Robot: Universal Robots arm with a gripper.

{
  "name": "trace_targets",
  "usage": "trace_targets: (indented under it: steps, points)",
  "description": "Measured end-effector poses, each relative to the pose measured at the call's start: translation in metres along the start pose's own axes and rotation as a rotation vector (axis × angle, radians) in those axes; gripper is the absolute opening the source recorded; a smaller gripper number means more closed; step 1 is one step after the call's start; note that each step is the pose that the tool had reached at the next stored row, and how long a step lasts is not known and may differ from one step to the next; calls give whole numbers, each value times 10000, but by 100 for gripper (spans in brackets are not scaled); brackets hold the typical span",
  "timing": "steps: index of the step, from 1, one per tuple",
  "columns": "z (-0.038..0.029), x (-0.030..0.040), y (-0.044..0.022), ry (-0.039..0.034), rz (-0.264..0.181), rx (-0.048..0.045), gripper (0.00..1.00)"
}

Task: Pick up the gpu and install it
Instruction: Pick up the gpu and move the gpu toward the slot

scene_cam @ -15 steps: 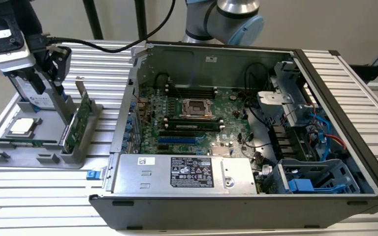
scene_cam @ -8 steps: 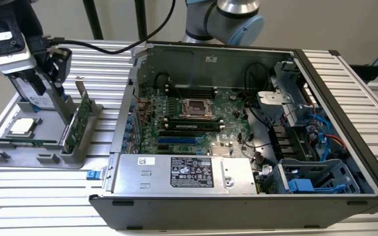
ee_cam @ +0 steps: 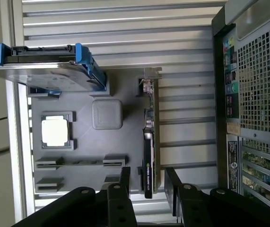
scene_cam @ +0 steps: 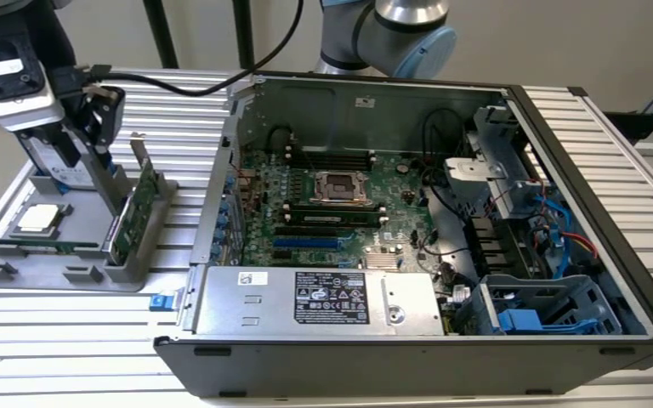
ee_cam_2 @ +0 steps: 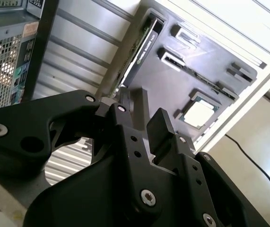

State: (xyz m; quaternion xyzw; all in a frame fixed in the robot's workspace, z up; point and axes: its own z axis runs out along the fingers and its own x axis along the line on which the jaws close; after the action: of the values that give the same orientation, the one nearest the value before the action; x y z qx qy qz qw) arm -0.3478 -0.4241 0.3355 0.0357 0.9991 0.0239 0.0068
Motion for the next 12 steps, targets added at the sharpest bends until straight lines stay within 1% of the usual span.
trace_targets:
  steps: [12]
  points:
    - [45,0,-12,0,0,0,100]
